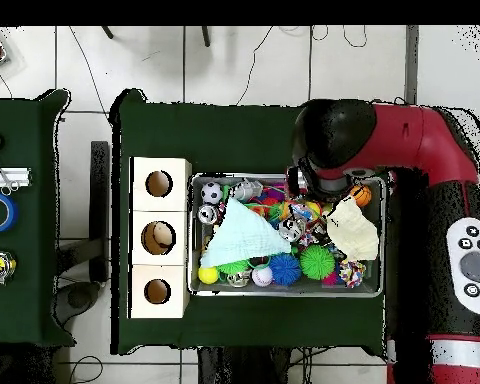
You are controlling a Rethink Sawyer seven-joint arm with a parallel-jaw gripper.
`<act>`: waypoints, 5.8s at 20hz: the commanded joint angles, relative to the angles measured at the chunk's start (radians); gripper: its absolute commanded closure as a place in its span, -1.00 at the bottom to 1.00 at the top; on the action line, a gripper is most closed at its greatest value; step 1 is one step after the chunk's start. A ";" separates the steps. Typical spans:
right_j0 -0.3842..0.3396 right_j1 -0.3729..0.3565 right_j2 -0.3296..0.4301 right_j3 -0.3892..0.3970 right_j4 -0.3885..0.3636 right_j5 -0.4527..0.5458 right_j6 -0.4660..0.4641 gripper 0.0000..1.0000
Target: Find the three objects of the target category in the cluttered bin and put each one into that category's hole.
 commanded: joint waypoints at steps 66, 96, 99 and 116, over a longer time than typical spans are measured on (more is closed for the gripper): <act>0.025 0.189 -0.018 0.062 -0.087 -0.322 -0.185 -1.00; -0.081 0.243 0.059 0.283 -0.225 -0.689 -0.260 -1.00; -0.069 0.237 0.054 0.282 -0.231 -0.695 -0.246 -1.00; -0.013 0.209 0.022 0.321 -0.279 -0.813 -0.130 1.00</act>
